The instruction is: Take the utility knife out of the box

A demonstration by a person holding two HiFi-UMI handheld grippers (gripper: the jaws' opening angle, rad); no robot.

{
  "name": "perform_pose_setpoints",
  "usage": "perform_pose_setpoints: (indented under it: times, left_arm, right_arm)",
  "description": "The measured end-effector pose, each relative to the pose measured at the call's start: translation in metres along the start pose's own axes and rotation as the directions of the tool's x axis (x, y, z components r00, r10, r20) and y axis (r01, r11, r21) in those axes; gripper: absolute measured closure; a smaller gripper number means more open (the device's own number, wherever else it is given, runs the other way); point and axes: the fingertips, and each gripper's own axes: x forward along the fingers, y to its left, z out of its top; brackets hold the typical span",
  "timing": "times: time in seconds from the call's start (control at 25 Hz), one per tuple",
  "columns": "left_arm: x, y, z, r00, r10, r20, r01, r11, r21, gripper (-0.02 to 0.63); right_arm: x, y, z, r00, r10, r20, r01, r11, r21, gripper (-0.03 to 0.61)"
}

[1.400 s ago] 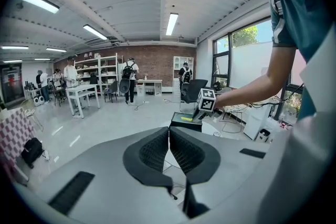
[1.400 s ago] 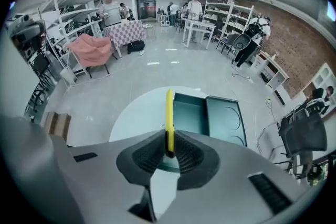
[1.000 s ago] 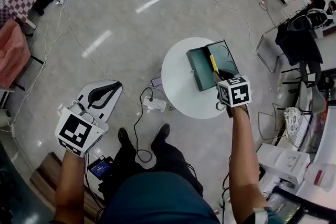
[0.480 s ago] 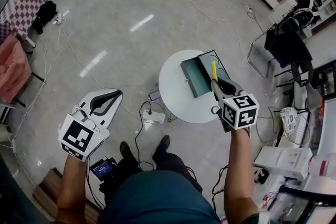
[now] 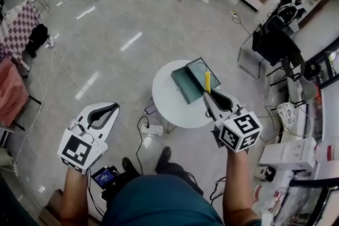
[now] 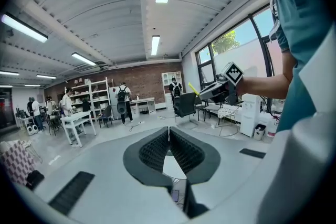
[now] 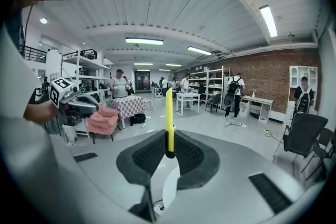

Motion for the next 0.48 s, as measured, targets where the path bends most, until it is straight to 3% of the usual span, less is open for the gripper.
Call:
perform_pose_setpoints:
  times: [0.48]
  left_arm:
    - [-0.040, -0.022, 0.033, 0.998, -0.041, 0.055, 0.039, 0.999, 0.038, 0.592]
  right_arm:
    - [-0.079, 0.074, 0.048, 0.981, 0.040, 0.188, -0.034, 0.999, -0.035, 0.509]
